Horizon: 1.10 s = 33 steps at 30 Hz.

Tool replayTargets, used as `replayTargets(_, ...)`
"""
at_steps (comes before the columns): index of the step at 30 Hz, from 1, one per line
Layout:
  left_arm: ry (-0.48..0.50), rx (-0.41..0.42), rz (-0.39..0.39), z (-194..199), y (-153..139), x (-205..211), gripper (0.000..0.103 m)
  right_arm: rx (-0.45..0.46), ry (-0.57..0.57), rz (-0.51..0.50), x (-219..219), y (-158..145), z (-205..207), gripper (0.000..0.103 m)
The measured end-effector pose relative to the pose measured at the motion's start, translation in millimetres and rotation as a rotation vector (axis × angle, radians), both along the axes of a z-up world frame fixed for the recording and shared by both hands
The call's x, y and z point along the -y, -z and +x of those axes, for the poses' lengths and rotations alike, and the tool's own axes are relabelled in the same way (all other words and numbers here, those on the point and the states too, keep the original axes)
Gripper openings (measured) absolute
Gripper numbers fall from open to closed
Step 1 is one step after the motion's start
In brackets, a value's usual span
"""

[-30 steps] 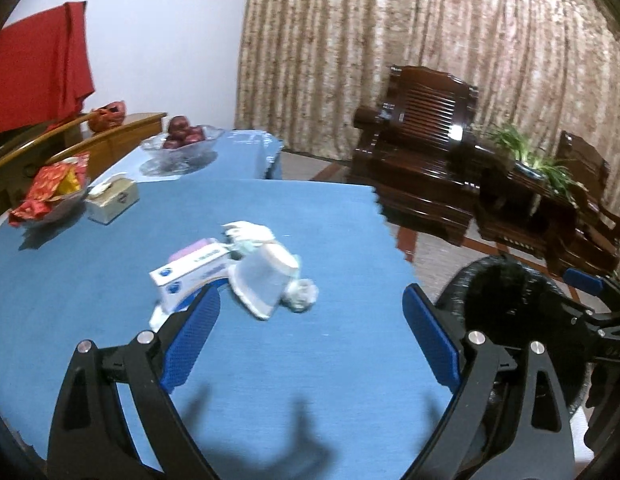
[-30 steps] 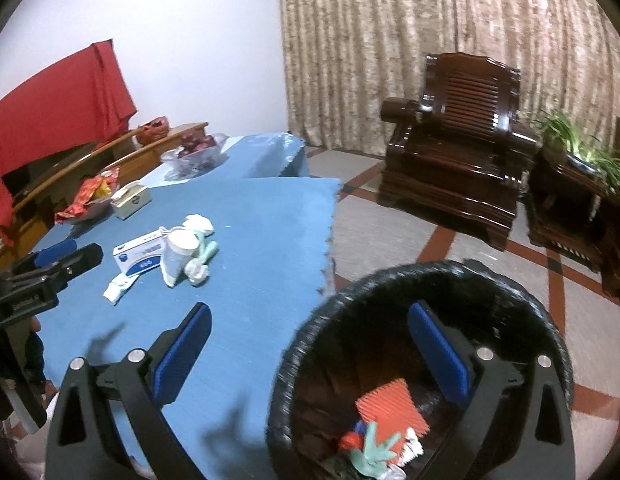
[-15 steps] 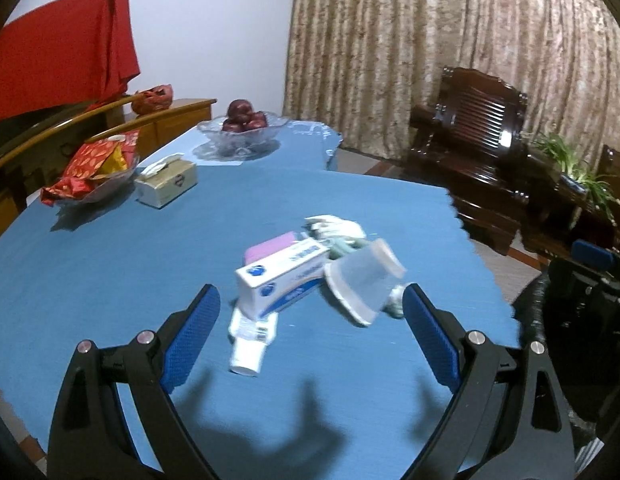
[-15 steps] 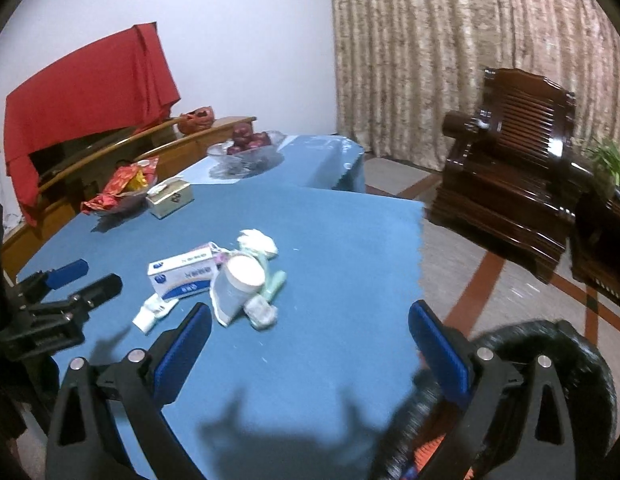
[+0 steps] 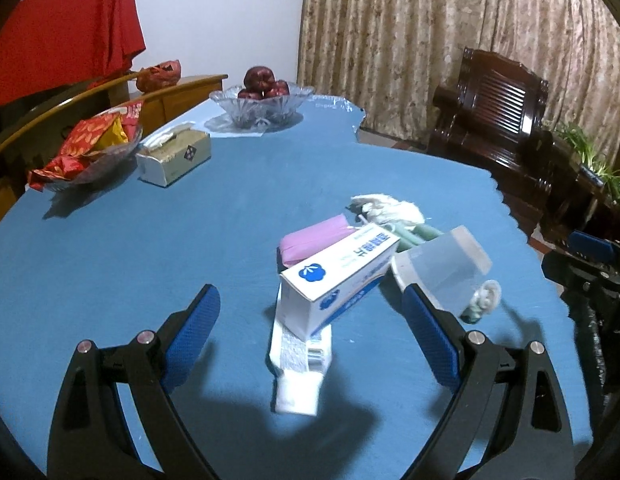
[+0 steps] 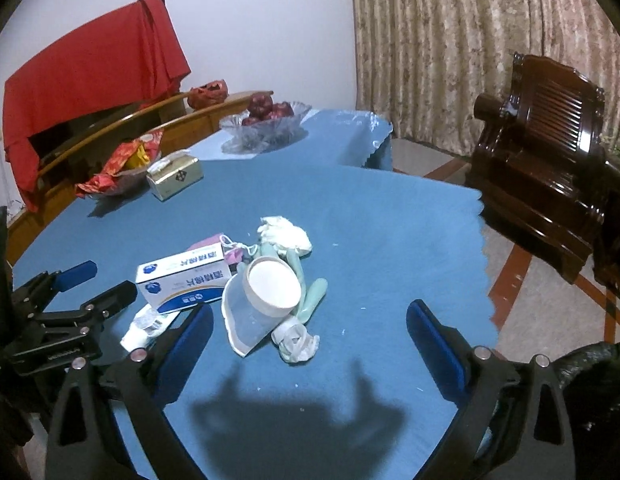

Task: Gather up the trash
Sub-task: 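Move both tools back to the table over the white box and paper cup, then grasp the white medicine box with the left tool while the right tool grasps the paper cup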

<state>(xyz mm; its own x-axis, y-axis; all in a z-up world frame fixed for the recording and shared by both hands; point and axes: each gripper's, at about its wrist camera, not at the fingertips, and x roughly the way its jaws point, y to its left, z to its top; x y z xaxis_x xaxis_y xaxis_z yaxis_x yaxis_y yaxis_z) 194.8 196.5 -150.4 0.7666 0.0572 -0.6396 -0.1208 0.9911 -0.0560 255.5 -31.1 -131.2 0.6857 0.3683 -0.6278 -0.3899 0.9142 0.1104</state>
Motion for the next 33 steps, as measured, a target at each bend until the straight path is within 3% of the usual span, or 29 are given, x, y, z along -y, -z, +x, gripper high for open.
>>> replayTargets(3,0.009,-0.014,-0.007,9.4,8.5,-4.5,0.087,-0.017,-0.004,-0.006,-5.7,8.0,9.3,0.092)
replayTargets(9,0.050,-0.031,-0.042,22.8,20.4,-6.6,0.072,-0.044,-0.033,-0.030,-19.2,20.9,21.4,0.087)
replayTargets(17,0.081,-0.025,-0.083,30.0,25.6,-3.6,0.044,-0.067,-0.052,-0.027,-28.3,27.1,30.0,0.082)
replayTargets(21,0.061,-0.009,-0.075,25.0,23.8,-3.2,0.040,-0.079,-0.069,-0.033,-34.1,32.0,33.6,0.076)
replayTargets(30,-0.023,0.035,-0.037,3.6,8.2,-12.0,0.037,-0.109,-0.087,-0.008,-38.7,38.8,42.9,0.072)
replayTargets(33,-0.037,0.027,-0.032,-0.1,10.8,-13.6,0.036,-0.119,-0.103,-0.001,-44.0,40.9,45.7,0.066)
